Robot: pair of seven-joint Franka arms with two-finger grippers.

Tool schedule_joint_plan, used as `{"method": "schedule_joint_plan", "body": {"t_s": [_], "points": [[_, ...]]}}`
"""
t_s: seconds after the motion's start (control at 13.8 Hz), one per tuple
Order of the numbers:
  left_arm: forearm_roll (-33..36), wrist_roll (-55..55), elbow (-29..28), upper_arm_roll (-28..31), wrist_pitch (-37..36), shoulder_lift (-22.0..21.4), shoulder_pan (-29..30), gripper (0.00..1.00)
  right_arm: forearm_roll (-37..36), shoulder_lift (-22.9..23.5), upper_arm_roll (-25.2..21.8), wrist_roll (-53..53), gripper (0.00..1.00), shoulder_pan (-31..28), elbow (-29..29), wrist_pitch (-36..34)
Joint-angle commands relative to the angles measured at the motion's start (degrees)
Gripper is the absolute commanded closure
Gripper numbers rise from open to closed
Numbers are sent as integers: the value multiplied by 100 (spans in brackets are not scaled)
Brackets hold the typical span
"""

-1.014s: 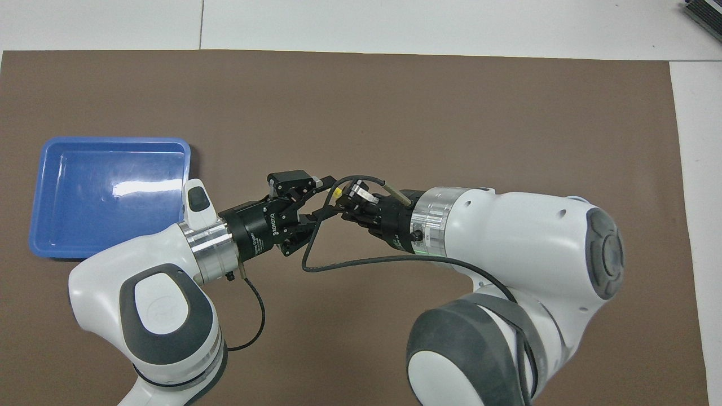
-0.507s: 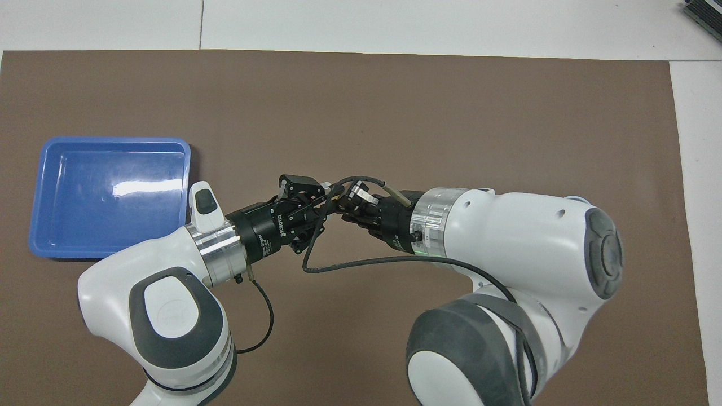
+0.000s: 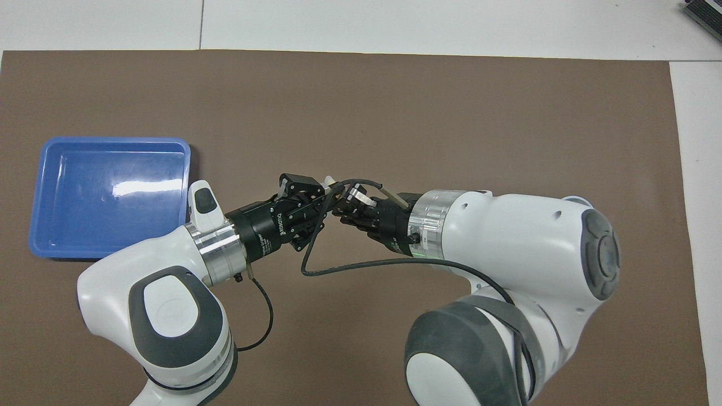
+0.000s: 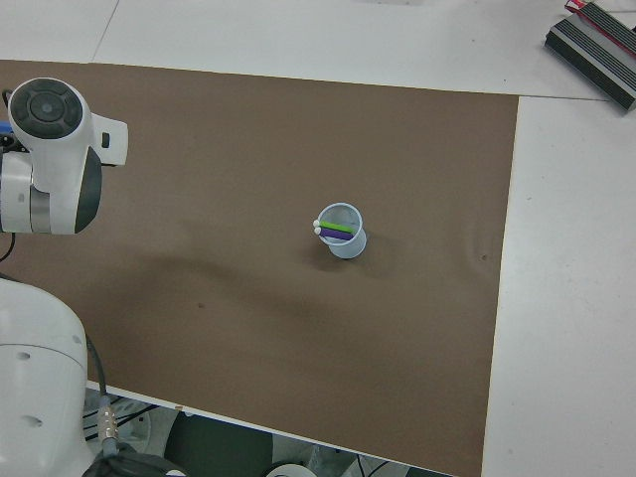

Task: Right arm passes pens to left for tray arrangement
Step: 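Close the left gripper on the yellow pen held by the right gripper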

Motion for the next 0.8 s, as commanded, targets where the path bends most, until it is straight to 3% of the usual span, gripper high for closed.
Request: {"method": "schedule_joint_plan", "body": {"t_s": [0.0,0.22,0.29,0.51,0.72], "points": [[-88,254,-11,41,107,30,-216,100,125,-111,-13,-56,100,-16,-71,32],[-88,245,-28,41,1,13,-164,100,125,-110,-13,-39,100,-60,-54,-151],[-62,262,-37,58,-60,12,-155,100,125,-111,-13,-30,91,-77,-45,-205],[-35,481,-63,67,-140,-5,-146,100,125,-111,-13,-4,0,-69,-27,-197],[95,605,-99,67,-157,-23,-137,100,117,-102,-13,-4,0,-69,-18,-223]]}}
